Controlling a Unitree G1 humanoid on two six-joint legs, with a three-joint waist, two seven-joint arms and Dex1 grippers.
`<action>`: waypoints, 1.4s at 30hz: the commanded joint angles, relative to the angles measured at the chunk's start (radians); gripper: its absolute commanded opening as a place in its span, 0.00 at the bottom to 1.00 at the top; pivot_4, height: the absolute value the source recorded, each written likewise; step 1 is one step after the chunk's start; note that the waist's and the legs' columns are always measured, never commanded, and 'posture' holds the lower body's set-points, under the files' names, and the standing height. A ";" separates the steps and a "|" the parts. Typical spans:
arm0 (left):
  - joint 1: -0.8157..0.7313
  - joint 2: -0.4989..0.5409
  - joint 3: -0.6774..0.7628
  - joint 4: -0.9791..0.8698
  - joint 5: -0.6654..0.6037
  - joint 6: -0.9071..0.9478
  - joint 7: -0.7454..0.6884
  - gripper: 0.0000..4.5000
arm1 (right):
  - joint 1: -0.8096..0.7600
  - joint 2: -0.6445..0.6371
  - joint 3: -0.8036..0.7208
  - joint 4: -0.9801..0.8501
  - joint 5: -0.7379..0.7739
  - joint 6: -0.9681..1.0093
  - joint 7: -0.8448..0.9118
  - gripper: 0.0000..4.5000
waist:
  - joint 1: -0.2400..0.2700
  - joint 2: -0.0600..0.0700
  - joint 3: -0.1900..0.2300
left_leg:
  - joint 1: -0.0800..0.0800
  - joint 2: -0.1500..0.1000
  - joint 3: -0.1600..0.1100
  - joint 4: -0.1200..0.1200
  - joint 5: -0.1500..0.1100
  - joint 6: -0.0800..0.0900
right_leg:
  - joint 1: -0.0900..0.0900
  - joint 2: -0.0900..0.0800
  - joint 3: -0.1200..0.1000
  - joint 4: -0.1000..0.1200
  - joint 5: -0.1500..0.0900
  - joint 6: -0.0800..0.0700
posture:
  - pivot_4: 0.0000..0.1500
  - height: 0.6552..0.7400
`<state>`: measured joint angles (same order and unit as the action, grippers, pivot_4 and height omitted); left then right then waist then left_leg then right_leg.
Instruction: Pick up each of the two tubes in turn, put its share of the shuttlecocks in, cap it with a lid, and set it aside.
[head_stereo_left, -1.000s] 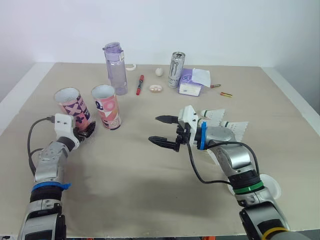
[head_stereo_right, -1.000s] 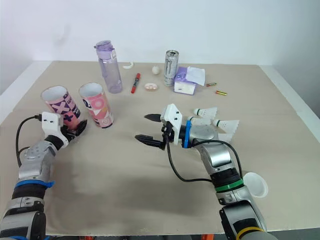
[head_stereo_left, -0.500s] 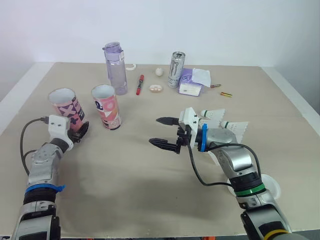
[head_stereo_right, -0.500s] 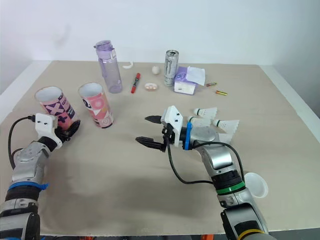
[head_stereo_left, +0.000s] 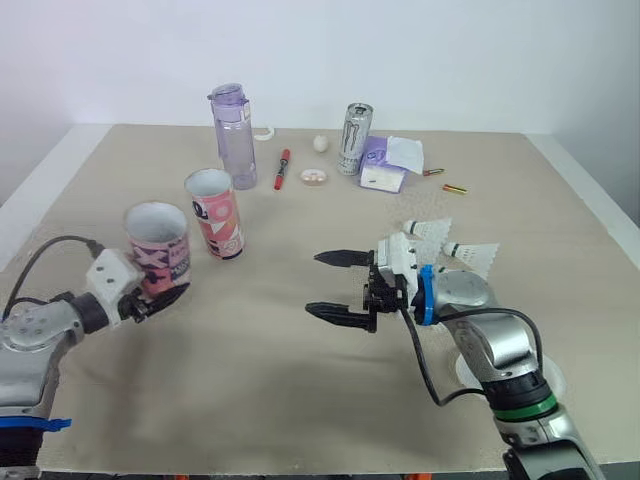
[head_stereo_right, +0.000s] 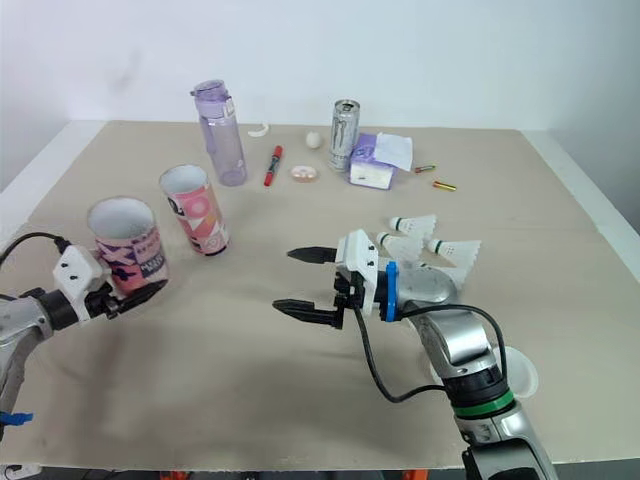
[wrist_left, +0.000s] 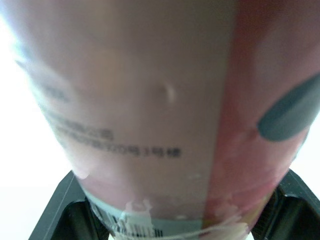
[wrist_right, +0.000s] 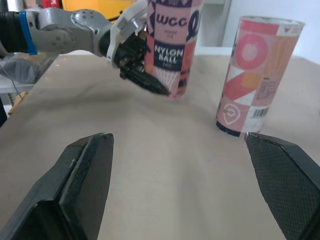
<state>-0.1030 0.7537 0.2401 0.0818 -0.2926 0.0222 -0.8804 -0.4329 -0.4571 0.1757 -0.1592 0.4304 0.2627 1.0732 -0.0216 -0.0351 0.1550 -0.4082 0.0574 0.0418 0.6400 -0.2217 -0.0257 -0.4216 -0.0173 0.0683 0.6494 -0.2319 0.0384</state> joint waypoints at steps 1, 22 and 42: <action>-0.014 0.066 -0.112 -0.175 -0.005 0.031 -0.137 0.65 | 0.047 -0.058 -0.055 -0.109 0.054 0.004 0.039 1.00 | 0.000 0.000 0.000 | 0.000 0.000 0.000 0.000 0.000 0.000 | 0.000 0.000 0.000 0.000 -0.001 0.002 | 1.00 1.00; -0.545 0.212 -0.651 -0.402 0.214 0.545 -0.501 0.65 | 0.436 -0.138 -0.284 -0.408 0.126 0.108 -0.220 1.00 | -0.002 0.001 0.001 | 0.000 0.000 -0.001 0.001 0.000 0.000 | -0.001 0.006 0.006 0.002 -0.005 0.005 | 1.00 1.00; -0.569 0.003 -0.739 -0.304 0.342 0.534 -0.335 0.65 | 0.626 -0.144 -0.442 -0.466 0.172 0.126 -0.346 1.00 | 0.006 0.007 -0.001 | 0.003 -0.015 -0.013 0.015 0.009 0.013 | 0.016 0.009 0.026 0.002 -0.006 0.005 | 1.00 1.00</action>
<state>-0.6755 0.7806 -0.5009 -0.2381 0.0592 0.5849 -1.2418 0.1824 -0.5941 -0.2152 -0.5883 0.5861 0.3961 0.7327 -0.0159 -0.0281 0.1541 -0.4058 0.0419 0.0290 0.6552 -0.2124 -0.0114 -0.4057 -0.0081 0.0979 0.6510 -0.2380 0.0438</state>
